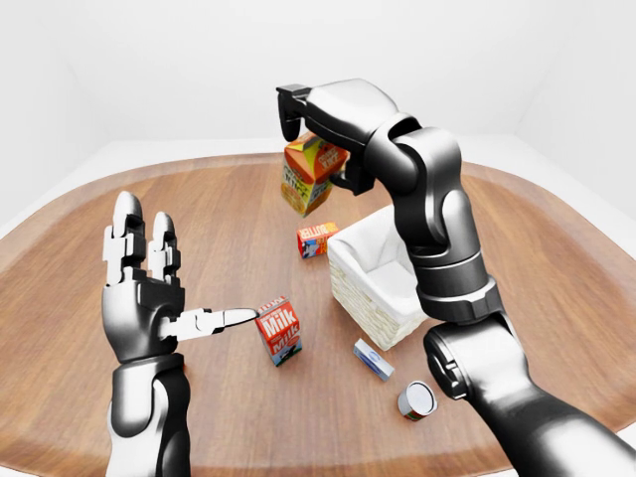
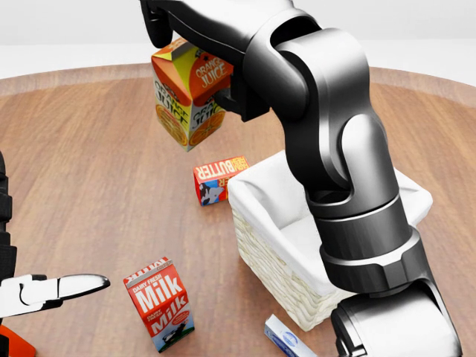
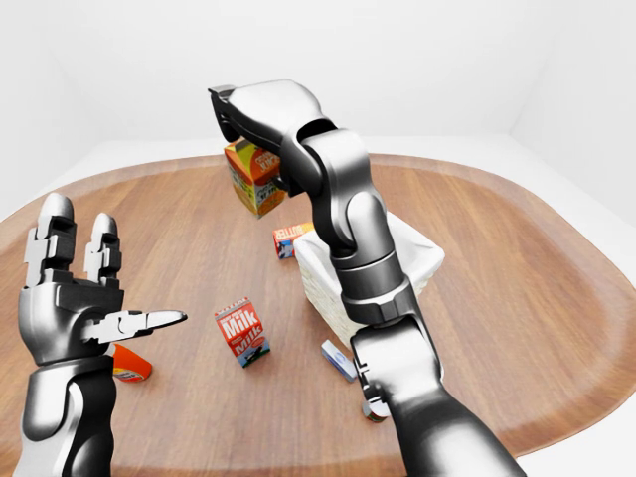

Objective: Pick up the orange juice, and put it in the basket.

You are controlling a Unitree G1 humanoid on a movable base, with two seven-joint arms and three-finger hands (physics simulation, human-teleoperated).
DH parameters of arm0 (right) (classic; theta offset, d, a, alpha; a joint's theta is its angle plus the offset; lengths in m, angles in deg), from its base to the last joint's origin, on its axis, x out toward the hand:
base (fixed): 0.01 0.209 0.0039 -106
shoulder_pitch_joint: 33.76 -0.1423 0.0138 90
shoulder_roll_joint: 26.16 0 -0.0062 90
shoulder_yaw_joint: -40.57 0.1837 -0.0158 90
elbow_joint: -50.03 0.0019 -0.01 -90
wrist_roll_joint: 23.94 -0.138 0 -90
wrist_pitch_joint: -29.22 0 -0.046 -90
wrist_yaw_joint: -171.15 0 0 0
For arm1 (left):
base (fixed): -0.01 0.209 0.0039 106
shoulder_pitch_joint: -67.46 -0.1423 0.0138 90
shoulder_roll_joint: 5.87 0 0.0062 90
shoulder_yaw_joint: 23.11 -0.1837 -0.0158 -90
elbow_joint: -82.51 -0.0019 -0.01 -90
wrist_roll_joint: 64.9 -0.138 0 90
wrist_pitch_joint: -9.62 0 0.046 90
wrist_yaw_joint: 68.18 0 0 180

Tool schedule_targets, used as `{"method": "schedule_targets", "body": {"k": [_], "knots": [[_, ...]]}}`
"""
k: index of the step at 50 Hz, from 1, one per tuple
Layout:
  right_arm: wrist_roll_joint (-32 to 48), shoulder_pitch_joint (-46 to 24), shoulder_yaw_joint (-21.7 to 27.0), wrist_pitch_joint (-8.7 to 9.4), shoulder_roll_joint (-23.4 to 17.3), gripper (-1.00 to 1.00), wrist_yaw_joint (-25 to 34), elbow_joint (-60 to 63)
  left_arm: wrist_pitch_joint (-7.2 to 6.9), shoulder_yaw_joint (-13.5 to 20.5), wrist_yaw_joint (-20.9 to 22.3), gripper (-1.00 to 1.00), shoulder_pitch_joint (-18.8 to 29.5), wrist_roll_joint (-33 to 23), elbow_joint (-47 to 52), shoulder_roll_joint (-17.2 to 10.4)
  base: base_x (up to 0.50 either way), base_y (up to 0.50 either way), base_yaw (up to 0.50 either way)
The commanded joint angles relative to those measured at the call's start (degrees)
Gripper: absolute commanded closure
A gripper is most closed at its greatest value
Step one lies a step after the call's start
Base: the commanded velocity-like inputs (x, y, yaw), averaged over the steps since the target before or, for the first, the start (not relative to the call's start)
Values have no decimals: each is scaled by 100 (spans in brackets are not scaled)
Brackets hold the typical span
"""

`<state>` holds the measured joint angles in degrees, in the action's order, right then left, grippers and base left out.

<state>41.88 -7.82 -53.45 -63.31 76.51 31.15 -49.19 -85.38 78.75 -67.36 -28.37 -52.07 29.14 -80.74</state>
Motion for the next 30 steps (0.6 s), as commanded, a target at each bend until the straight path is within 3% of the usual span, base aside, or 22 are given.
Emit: {"method": "schedule_targets", "body": {"k": [1, 30], "knots": [[17, 157, 142, -76, -258, 100, -1, 302, 0, -2, -2, -100, -5, -2, 25, 4, 0, 0, 0], [-437, 473, 498, -136, -1072, 100, -1, 576, 0, -3, 7, -100, 8, -10, -9, -4, 0, 0, 0]]}}
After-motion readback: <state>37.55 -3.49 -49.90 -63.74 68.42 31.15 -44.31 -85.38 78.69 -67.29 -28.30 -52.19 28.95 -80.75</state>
